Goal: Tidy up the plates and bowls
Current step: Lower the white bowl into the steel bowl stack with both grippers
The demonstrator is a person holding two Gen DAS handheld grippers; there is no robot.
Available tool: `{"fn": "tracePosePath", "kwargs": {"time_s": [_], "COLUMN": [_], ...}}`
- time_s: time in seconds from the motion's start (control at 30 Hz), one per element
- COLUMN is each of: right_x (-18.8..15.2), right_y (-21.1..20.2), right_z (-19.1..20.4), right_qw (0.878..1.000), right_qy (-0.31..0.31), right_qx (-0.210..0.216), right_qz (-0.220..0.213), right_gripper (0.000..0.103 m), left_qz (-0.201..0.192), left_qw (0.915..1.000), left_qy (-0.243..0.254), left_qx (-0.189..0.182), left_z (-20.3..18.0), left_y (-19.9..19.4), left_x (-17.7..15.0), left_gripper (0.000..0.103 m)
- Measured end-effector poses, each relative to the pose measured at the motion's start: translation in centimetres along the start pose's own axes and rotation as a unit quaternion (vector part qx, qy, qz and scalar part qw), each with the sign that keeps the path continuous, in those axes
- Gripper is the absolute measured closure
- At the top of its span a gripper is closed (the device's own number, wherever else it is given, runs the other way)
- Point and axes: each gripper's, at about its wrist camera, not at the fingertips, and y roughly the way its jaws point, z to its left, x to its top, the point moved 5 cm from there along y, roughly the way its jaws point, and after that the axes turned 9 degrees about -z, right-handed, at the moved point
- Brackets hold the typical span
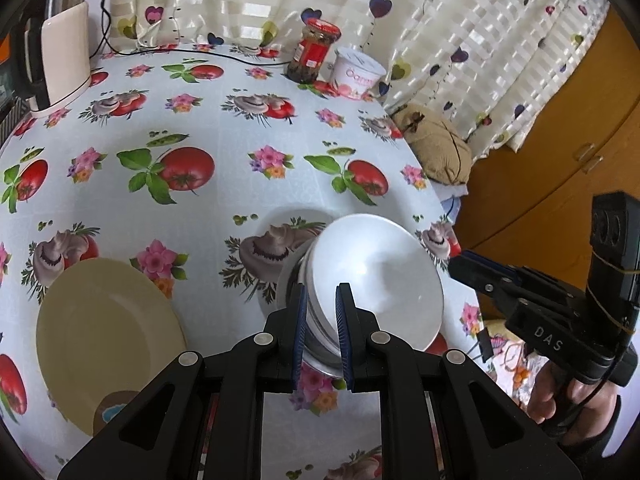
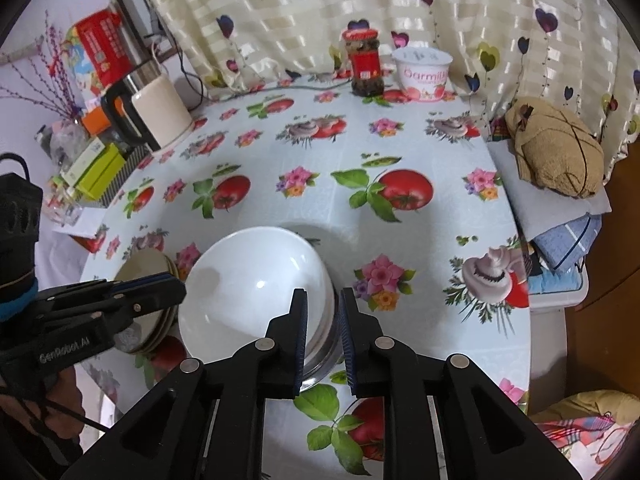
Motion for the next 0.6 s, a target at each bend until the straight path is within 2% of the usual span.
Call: {"fn": "tracePosePath", "kwargs": {"time_s": [0.1, 0.43, 0.53, 0.6], "right_x": [0.2, -1.3, -1.7, -2.0], "right_y": [-1.0, -1.9, -2.4, -2.8], "right_z": [-0.6, -2.3, -2.8, -3.4], "right_qw": [1.0, 1.0, 0.999, 0.999], "right_qy": [-0.003, 0.021, 0.019, 0.026], "right_qx": [-0.02, -0.007, -0.016, -0.017], "right_qz": [-0.016, -0.021, -0.024, -0.024], "right_gripper": [0.085, 0.085, 0.077, 0.07], "left_qz": [-0.012, -0.037, -0.061, -0.059], "left_qw": [0.9999, 0.9992, 0.9981, 0.9981], "left_qy": [-0.007, -0.013, -0.003, 0.006], "left_qx": [-0.003, 0.0, 0.013, 0.018], "left_z": [0.5, 1.5, 1.6, 1.5], "left_y": [-0.5, -1.4, -1.9, -1.9], "left_x": [0.1, -0.3, 0.0, -0.1], "left_gripper": [0.087, 0.087, 0.088, 0.087]}}
